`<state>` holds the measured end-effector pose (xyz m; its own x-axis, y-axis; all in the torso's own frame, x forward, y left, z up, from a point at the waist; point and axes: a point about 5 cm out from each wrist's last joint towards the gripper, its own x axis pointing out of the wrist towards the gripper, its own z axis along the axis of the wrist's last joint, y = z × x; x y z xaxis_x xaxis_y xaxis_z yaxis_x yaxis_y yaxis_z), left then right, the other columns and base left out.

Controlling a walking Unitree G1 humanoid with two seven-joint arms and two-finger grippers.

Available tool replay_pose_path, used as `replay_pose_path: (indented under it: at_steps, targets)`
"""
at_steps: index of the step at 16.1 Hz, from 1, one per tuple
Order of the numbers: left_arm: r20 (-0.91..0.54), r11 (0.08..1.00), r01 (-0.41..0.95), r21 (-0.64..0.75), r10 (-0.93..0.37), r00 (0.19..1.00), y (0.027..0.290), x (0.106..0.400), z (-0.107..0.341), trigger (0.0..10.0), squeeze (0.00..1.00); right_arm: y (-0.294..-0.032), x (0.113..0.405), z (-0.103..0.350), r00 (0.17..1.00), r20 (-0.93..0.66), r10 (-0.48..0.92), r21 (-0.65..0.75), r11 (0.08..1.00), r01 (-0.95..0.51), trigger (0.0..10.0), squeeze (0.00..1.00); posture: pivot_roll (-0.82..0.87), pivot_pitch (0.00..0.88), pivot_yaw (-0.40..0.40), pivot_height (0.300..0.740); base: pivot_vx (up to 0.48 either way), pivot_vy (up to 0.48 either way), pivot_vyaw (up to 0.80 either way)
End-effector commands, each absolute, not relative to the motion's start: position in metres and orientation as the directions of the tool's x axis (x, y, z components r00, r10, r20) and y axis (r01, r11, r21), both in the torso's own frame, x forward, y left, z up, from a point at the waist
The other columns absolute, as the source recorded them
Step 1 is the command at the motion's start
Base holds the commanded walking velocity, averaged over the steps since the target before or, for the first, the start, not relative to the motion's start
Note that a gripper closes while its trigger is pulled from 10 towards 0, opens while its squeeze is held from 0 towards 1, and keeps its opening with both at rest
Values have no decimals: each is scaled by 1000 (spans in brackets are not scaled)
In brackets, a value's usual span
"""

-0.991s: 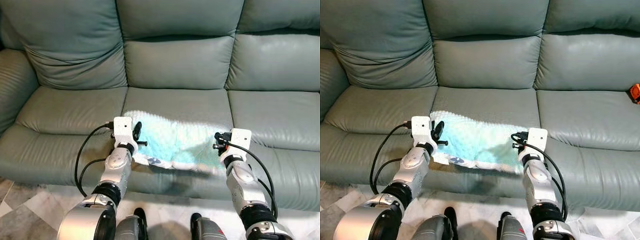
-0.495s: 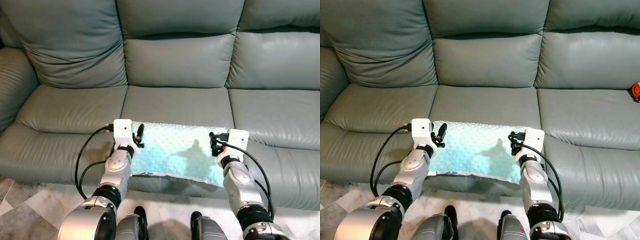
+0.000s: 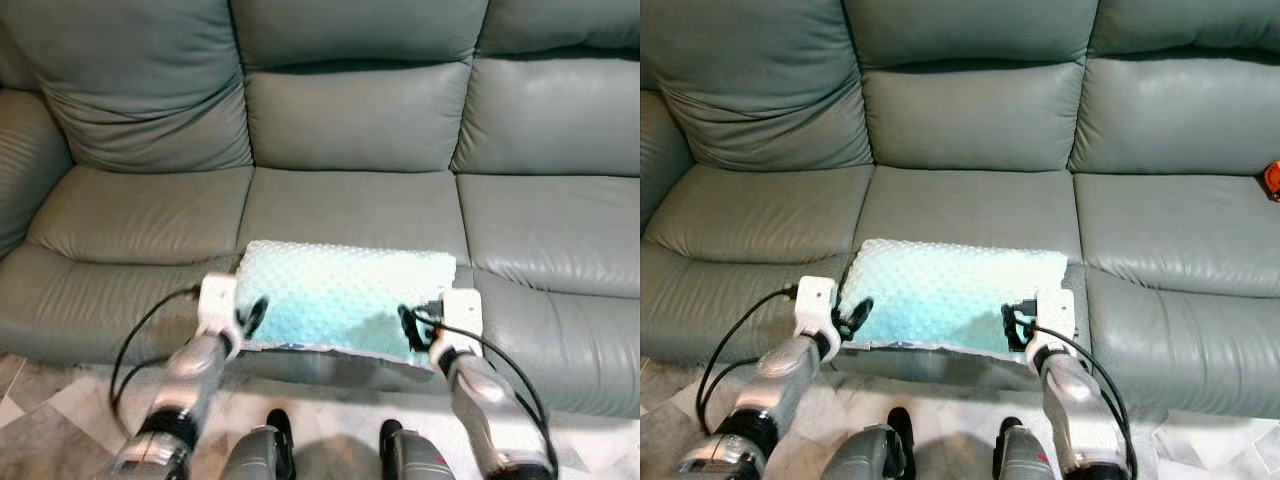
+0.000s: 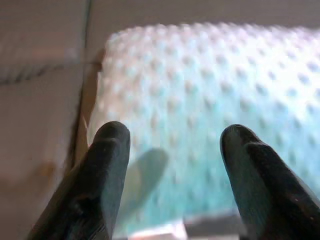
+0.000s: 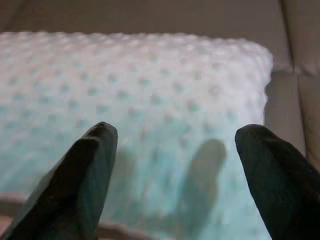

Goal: Move the pillow to the sofa

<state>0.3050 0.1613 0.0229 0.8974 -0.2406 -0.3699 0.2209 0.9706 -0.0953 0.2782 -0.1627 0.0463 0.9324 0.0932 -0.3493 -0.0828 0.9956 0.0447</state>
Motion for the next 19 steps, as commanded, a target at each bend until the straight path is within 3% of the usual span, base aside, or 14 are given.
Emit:
replay_pose_path:
  at_steps: [1, 3, 4, 7, 12, 15, 16, 17, 18, 19]
  targets:
    - [-393, 958, 273, -84, -283, 875, 169, 296, 25, 10000, 1000, -155, 269, 53, 913, -369, 172, 93, 985, -148, 10000, 1000, -52, 291, 101, 740, 0, 0, 0]
    - [-445, 941, 326, -95, -333, 831, 174, 285, 23, 10000, 1000, -149, 257, 55, 868, -406, 285, 118, 959, -259, 10000, 1000, -48, 287, 95, 740, 0, 0, 0]
    - [-545, 884, 442, -148, -447, 710, 173, 263, 17, 10000, 1000, -144, 237, 52, 792, -470, 389, 134, 919, -372, 10000, 1000, -50, 275, 89, 740, 0, 0, 0]
    - [-620, 813, 541, -215, -542, 567, 167, 249, 9, 10000, 1000, -142, 226, 45, 727, -512, 457, 202, 887, -415, 10000, 1000, -56, 267, 85, 740, 0, 0, 0]
    - [-682, 790, 575, -214, -542, 491, 148, 245, -8, 10000, 1000, -148, 228, 30, 677, -559, 479, 166, 864, -475, 10000, 1000, -78, 273, 86, 740, 0, 0, 0]
    - [-732, 773, 590, -234, -539, 416, 140, 235, -24, 10000, 996, -156, 233, 15, 656, -603, 455, 191, 880, -435, 10000, 1000, -70, 289, 89, 740, 0, 0, 0]
    - [-735, 770, 593, -235, -540, 410, 138, 235, -26, 10000, 780, -157, 233, 12, 646, -617, 449, 182, 880, -438, 10000, 1000, -70, 289, 89, 740, 0, 0, 0]
    - [-742, 773, 592, -228, -531, 409, 137, 236, -28, 10000, 0, -158, 233, 6, 640, -624, 448, 179, 880, -441, 10000, 1000, -70, 295, 90, 740, 0, 0, 0]
    - [-757, 780, 589, -211, -512, 407, 135, 238, -33, 10000, 0, -158, 233, -3, 627, -630, 458, 189, 874, -448, 10000, 988, -71, 297, 89, 740, 0, 0, 0]
    - [-766, 782, 592, -196, -499, 406, 135, 237, -36, 10000, 0, -159, 235, -7, 626, -633, 456, 190, 875, -445, 10000, 631, -72, 299, 90, 740, 0, 0, 0]
